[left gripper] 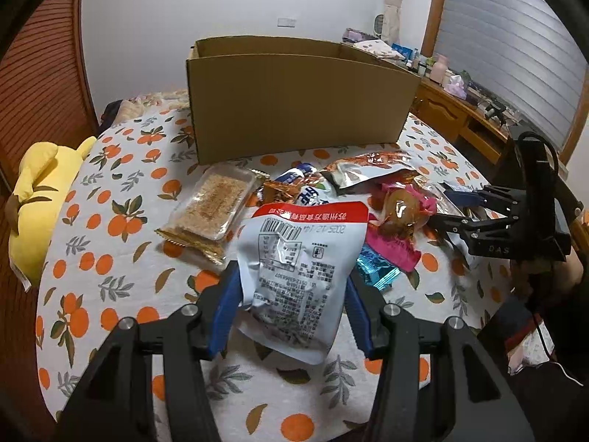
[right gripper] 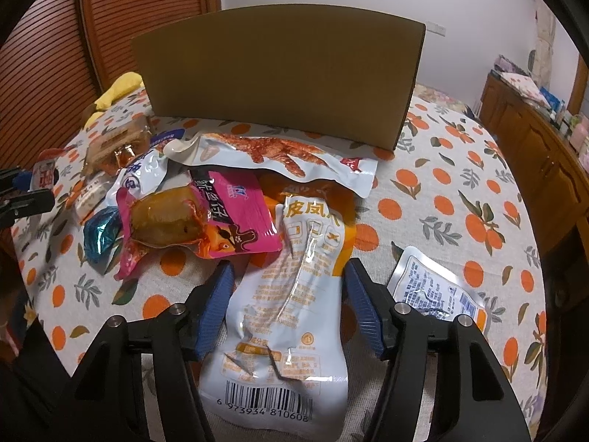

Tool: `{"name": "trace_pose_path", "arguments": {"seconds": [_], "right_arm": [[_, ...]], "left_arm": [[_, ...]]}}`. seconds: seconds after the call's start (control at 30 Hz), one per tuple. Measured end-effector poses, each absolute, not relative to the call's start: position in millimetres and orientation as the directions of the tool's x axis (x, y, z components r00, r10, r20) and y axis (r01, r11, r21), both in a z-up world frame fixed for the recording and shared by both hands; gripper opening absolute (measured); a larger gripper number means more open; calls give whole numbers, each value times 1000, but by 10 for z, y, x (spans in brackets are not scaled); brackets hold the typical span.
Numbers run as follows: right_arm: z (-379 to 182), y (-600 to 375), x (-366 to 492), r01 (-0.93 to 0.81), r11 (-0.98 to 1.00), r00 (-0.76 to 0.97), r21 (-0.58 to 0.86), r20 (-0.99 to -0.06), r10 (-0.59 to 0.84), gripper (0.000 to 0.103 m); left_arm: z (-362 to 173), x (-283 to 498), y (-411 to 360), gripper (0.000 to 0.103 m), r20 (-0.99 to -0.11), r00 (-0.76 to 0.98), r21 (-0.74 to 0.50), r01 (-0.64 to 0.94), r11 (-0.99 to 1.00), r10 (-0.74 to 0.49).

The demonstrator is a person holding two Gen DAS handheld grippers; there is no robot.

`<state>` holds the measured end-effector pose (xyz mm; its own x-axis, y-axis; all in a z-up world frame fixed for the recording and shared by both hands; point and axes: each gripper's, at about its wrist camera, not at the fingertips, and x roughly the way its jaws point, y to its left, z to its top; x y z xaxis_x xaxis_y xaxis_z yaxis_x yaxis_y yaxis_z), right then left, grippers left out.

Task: Organize snacks
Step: 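Close the left tool on the white packet while the right tool closes on the sausage packet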

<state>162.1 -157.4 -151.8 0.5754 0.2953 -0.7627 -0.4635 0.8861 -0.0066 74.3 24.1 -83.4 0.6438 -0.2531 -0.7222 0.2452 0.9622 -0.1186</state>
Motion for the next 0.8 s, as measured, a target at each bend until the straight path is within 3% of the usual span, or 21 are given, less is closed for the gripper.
{"name": "trace_pose_path", "arguments": {"seconds": [0.33,0.53,0.8], "right_arm": [[-1457,-1680,1496,-462,887,582,3,-754,305,41],[-1429,-1796,1489,-456,888,563,66,-751,345,40],[-1363,-1830,1356,-455,890,589,28,-740,324,40]], "left_arm": [[-841,745,189,52,-718,643,-128,255,958,-267],[-843,746,195,52,-718,643,-128,254,959,-267],[-831,735,177,53,-718,642,-126,260,957,-269]]}}
